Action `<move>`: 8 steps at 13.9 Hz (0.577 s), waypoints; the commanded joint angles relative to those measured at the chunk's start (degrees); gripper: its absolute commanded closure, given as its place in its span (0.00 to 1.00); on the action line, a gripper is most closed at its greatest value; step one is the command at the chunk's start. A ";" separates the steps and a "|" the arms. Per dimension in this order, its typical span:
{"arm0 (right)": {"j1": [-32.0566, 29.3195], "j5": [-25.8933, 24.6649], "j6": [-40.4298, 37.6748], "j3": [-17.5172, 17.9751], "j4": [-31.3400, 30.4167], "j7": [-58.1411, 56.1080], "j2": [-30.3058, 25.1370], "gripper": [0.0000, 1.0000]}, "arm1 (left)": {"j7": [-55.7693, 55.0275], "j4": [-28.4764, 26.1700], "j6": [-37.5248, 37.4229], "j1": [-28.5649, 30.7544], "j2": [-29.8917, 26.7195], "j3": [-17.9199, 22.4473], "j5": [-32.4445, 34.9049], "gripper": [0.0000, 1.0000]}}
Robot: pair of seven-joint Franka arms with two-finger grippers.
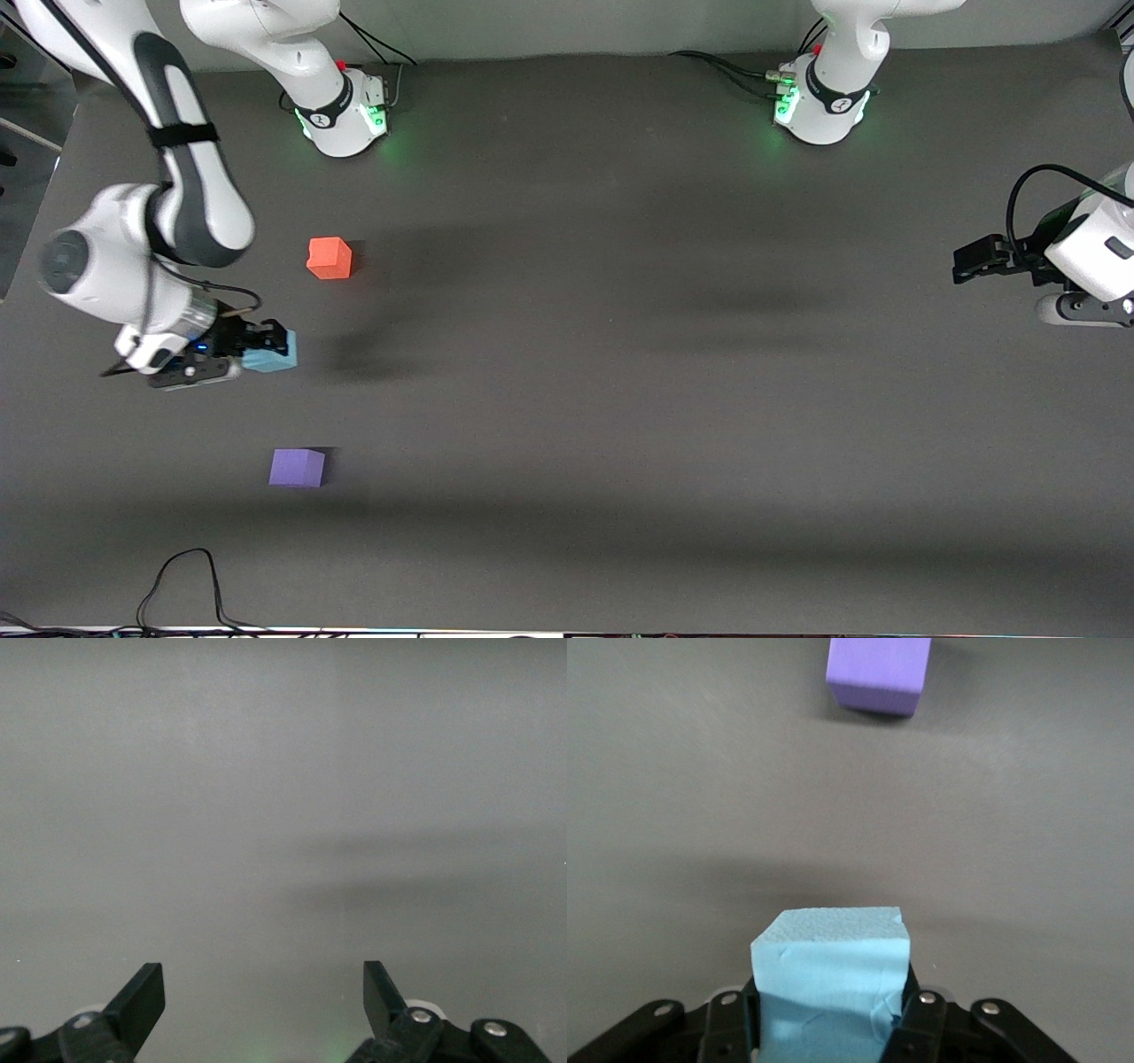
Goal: Place blue block between orange and purple blocks
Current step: 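Move the blue cube between the orange and purple cubes and lower it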
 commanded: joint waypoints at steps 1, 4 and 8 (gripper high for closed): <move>1.09 2.01 6.84 -0.38 -1.85 0.57 4.56 0.63 | 0.94 0.28 0.22 0.02 -0.02 0.18 -0.45 0.00; 1.62 3.51 10.98 -0.38 -1.85 0.57 8.17 0.63 | 0.94 0.28 0.31 0.11 0.07 0.18 -0.45 0.00; 3.19 7.28 13.01 -0.38 -1.76 0.57 10.73 0.59 | 0.94 0.19 0.83 0.02 0.07 0.18 -0.27 0.00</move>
